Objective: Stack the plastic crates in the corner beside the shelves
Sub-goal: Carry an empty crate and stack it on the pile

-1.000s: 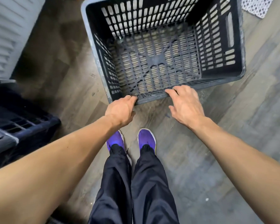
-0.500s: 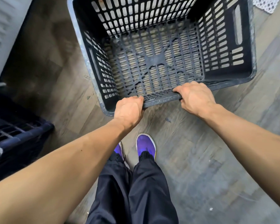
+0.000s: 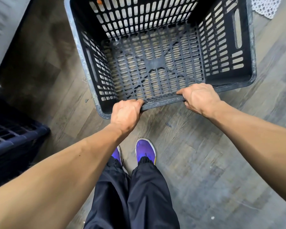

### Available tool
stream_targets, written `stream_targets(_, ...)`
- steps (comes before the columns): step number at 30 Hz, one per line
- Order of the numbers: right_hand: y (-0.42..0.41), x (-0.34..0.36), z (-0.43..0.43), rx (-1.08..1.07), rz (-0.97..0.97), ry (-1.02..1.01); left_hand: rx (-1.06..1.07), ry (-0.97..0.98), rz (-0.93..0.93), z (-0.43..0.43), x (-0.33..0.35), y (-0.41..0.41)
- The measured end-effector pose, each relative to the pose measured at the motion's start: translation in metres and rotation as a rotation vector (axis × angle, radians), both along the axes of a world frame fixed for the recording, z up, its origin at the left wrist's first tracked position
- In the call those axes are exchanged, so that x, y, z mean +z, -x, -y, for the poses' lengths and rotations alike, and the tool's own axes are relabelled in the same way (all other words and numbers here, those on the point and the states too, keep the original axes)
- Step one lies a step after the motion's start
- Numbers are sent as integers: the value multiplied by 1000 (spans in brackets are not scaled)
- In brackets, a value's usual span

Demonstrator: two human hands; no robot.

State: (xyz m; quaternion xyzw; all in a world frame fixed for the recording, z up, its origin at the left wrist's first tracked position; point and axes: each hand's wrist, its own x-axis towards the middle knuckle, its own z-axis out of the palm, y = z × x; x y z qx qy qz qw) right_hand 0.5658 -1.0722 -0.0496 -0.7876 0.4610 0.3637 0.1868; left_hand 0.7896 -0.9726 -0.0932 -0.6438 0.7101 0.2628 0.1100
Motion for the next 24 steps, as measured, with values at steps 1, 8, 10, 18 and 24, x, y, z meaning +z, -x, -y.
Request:
stream_targets(1, 0, 2, -1, 9, 15, 28, 6, 10, 12, 0, 2, -2)
stream_targets(8, -21, 33, -8, 52, 81, 83, -34, 22, 17, 11, 48, -36)
stream_targets(10, -30, 45, -8, 77, 95, 78, -29, 31, 71, 17, 63, -41)
stream_targets(18, -72, 79, -7, 122, 189, 87, -75, -17, 91, 56, 109, -23)
stream_targets(24, -81, 92, -3, 55, 223, 50, -224, -67, 83, 81, 122, -28)
